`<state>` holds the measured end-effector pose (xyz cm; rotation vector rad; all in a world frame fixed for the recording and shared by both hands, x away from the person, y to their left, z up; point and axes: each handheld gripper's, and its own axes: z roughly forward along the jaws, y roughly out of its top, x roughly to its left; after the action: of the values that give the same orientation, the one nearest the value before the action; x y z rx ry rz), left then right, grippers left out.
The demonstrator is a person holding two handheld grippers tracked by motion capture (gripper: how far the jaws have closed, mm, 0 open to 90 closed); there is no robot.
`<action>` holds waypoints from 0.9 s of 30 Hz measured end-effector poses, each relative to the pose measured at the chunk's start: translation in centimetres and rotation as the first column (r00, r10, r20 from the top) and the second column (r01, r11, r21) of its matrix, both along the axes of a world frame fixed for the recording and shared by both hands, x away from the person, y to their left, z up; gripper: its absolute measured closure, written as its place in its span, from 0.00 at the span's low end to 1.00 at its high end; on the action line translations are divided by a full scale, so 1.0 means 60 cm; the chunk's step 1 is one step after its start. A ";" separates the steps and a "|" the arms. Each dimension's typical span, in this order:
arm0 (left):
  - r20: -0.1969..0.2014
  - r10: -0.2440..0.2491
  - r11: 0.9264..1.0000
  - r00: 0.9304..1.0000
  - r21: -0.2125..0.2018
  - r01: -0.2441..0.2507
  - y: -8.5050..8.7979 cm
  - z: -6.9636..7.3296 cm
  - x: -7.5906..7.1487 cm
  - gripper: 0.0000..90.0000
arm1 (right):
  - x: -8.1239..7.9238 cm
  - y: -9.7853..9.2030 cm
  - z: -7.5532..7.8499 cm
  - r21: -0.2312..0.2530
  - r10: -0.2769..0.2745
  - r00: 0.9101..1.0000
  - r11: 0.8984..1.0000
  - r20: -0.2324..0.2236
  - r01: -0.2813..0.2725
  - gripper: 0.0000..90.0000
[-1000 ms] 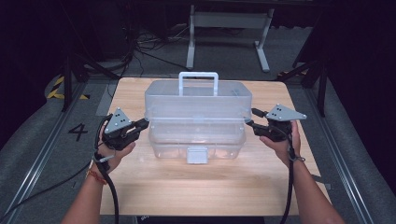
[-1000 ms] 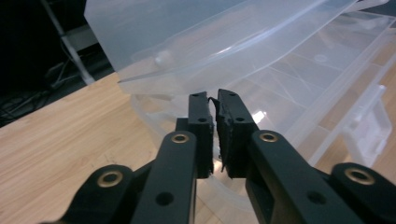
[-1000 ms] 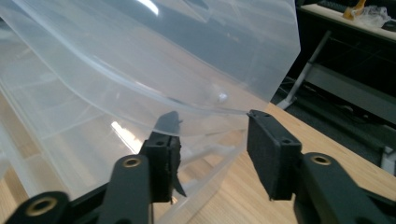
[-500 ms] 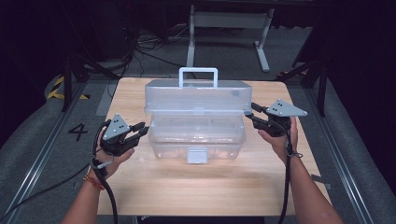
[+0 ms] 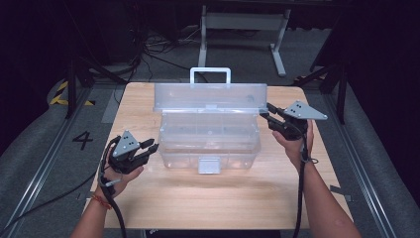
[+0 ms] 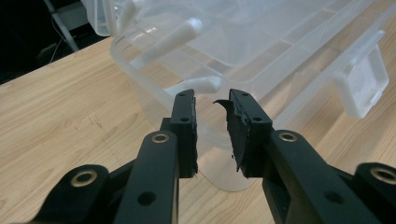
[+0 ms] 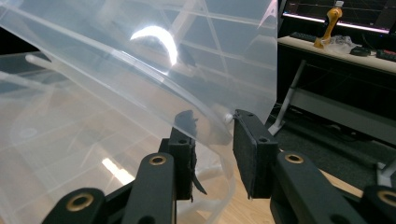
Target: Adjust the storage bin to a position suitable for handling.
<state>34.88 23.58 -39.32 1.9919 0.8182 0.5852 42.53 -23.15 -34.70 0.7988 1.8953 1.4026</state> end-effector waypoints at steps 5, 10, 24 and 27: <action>-0.011 -0.005 1.000 1.000 0.016 0.005 -0.004 -0.007 0.003 0.80 | 0.008 0.006 0.008 0.031 -0.034 0.999 0.999 0.009 0.034 0.79; -0.022 -0.006 1.000 1.000 0.001 0.006 -0.001 -0.010 0.006 0.77 | 0.015 0.007 0.015 0.027 -0.038 0.999 0.999 0.005 0.037 0.80; -0.028 -0.033 0.999 0.999 -0.010 0.033 -0.006 -0.009 0.003 0.73 | 0.034 0.013 0.039 0.041 -0.068 0.997 0.997 0.031 0.067 0.80; -0.023 -0.030 1.000 0.999 -0.005 0.030 -0.007 -0.009 0.002 0.71 | 0.039 0.017 0.045 0.042 -0.081 0.996 0.996 0.035 0.079 0.81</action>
<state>35.00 23.13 -39.85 2.0064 0.8017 0.5431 44.89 -22.15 -32.01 0.8536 1.7922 1.4013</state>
